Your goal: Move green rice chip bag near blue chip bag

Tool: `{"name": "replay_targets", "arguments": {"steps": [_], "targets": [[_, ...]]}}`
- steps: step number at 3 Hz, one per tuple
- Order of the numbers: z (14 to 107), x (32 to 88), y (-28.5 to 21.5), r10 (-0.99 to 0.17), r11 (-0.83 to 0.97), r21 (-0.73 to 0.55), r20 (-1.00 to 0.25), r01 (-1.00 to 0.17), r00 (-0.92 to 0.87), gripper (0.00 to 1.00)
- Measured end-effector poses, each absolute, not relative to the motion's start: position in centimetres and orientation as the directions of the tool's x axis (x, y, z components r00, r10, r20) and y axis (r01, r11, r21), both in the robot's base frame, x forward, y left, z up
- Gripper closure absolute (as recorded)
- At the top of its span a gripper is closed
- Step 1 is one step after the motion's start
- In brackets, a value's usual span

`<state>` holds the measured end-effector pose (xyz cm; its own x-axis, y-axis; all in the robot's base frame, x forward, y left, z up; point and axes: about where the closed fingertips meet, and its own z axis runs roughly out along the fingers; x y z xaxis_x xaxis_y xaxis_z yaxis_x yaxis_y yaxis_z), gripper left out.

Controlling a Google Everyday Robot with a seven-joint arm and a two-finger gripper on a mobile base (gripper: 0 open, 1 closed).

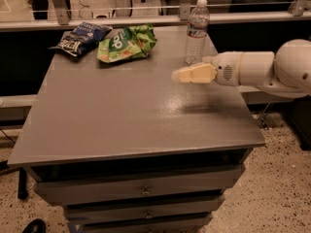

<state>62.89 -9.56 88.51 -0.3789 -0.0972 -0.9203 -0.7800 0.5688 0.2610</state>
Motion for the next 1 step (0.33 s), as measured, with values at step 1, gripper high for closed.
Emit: {"name": "replay_targets", "arguments": {"steps": [1], "targets": [[88.53,62.31,-12.1,-0.091,0.596,0.243,-0.926,-0.765,-0.366,0.0]]}}
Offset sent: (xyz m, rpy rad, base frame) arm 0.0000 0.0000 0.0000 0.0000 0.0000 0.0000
